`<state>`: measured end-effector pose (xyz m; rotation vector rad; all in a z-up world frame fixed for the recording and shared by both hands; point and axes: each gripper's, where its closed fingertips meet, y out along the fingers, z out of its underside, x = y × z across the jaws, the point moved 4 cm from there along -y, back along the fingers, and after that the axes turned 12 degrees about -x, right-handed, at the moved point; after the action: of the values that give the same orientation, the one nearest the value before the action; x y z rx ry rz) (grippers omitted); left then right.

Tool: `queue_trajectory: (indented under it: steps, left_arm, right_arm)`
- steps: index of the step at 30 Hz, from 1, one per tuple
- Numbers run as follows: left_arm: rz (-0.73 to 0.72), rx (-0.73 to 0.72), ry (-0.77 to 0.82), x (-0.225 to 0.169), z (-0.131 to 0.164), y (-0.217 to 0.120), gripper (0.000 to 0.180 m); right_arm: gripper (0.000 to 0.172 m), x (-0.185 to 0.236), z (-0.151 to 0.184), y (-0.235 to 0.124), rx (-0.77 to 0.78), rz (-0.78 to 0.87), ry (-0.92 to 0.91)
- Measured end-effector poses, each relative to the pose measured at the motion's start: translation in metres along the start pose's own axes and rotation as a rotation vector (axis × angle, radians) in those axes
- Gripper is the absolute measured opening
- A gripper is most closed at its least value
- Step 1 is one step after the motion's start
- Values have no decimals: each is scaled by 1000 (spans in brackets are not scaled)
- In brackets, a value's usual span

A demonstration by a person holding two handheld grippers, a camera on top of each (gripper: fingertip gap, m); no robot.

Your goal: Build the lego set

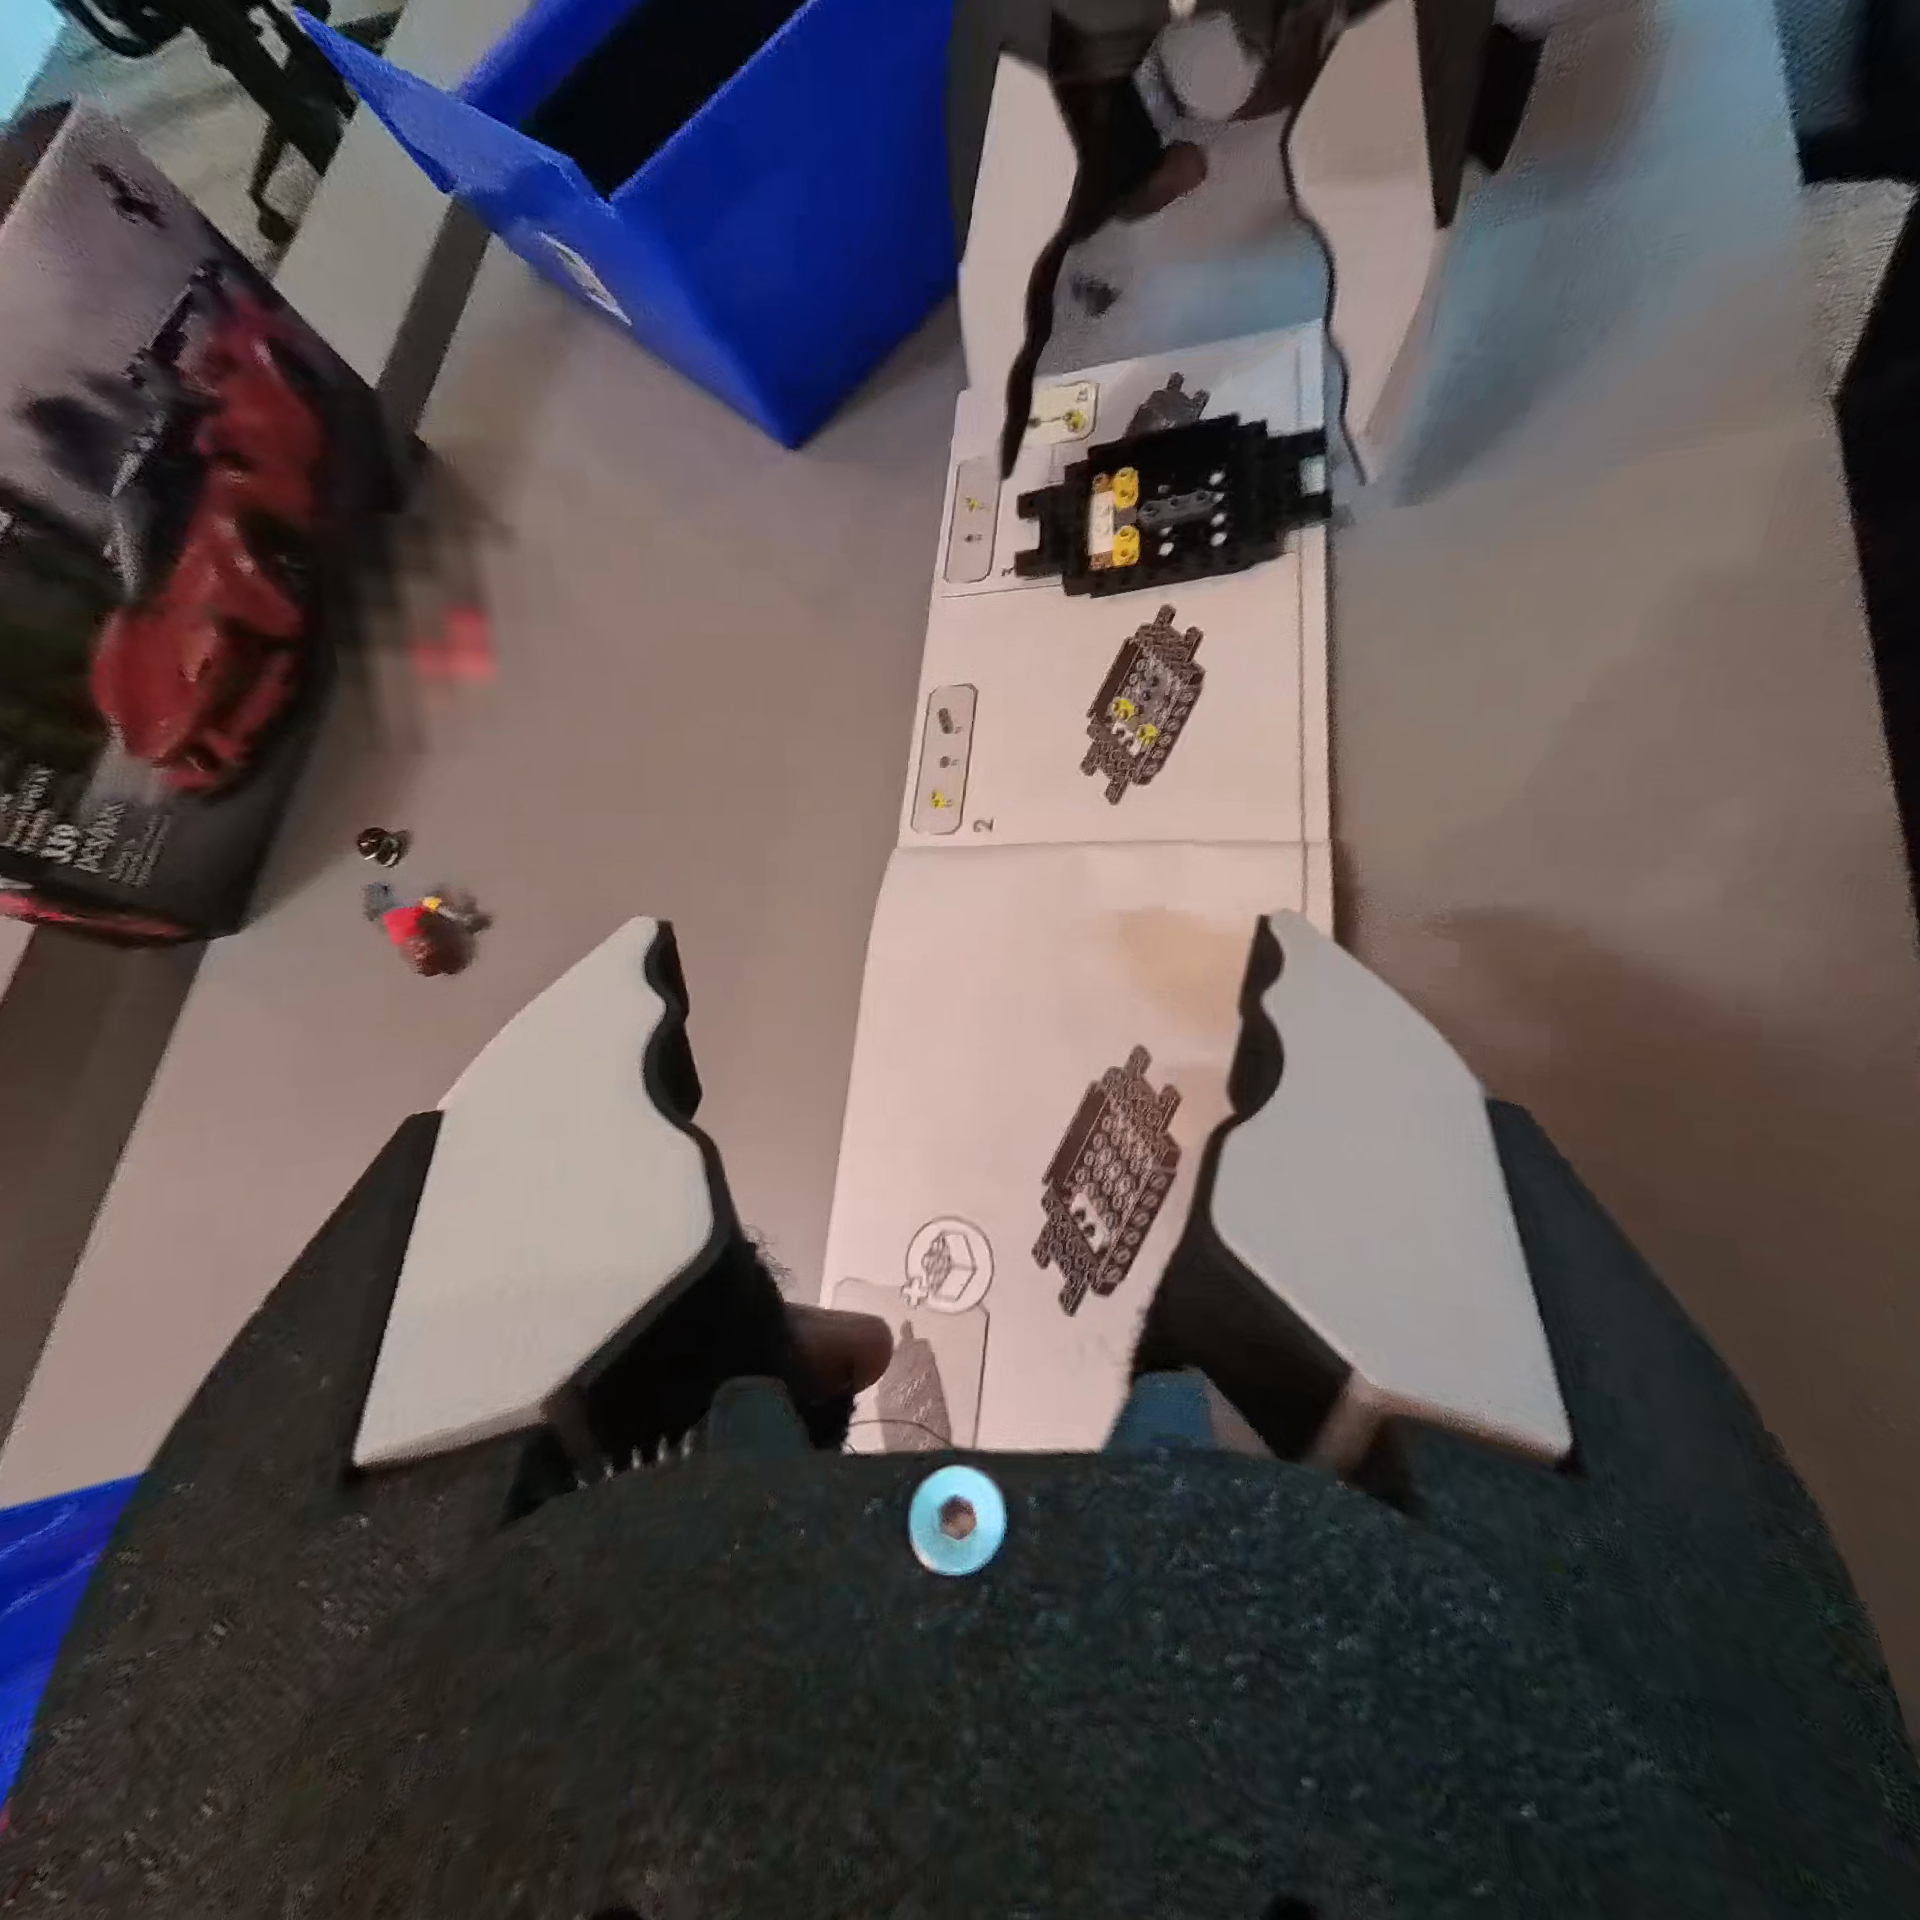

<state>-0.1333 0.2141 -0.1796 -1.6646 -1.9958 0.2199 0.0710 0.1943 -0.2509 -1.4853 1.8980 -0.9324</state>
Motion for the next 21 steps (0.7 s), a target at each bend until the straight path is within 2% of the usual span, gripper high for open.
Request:
queue_trajectory:
  steps: [2, 6, 15, 18, 21]
  left_arm:
    - [37, -53, -43, -3, -6, 2, 106]
    - [95, -122, -56, -8, -12, -1, 100]
    - [111, -122, -32, -10, -8, -3, 90]
    - [113, -105, -21, -11, -6, -2, 87]
    - [95, -73, -6, -9, -3, -2, 83]
  right_arm:
    - [110, 0, 1, 6, 43, -13, -27]
    - [109, -2, 8, 12, 112, -10, -77]
    - [107, -6, 0, 17, 130, -40, -83]
    - [95, -3, -2, 15, 113, -74, -113]
    - [95, -5, 1, 10, 135, -61, -126]
